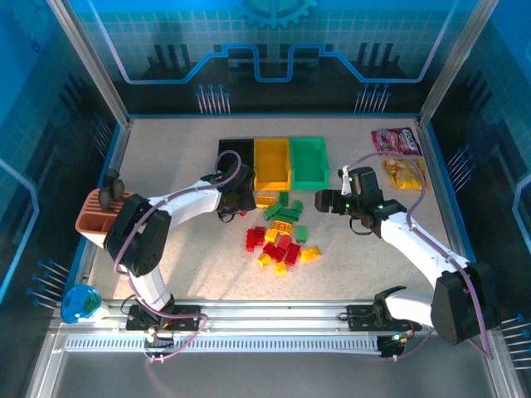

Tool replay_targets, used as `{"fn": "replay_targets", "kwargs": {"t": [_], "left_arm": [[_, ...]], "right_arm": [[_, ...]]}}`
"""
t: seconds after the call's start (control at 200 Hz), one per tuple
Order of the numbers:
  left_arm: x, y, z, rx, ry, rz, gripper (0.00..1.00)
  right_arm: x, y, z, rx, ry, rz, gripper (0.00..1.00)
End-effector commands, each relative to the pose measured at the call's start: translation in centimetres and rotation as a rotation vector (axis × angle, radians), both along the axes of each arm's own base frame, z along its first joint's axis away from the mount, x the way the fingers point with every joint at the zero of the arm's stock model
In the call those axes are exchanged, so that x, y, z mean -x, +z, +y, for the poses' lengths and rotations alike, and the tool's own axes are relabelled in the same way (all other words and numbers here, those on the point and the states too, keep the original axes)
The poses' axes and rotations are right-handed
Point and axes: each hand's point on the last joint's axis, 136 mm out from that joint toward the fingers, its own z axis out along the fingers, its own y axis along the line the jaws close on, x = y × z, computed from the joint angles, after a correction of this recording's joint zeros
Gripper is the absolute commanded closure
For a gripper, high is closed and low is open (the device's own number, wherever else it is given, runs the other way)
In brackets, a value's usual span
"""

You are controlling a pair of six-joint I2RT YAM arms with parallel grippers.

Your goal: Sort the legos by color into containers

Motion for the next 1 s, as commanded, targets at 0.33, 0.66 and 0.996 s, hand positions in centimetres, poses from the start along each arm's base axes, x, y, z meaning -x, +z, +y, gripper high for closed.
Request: {"fn": "replay_targets", "kwargs": {"t": [0.33, 0.66, 0.996], "left_arm": [[0.3, -2.1, 0.3, -0.068, 0.037, 0.066, 0.52], [1.3, -1.5, 1.0, -0.123, 0.016, 0.064, 0.76], [-1.6, 6.5, 0.8, -0.106, -0.039, -0.112, 0.76]], "right_arm": [[0.1, -0.3, 0.7, -0.032, 0.008, -0.002, 0.14], [0.2, -0.7, 0.7, -0.042, -0.005, 0.008, 0.16], [0.4, -1.5, 1.1, -0.068, -0.005, 0.033, 0.16]]}}
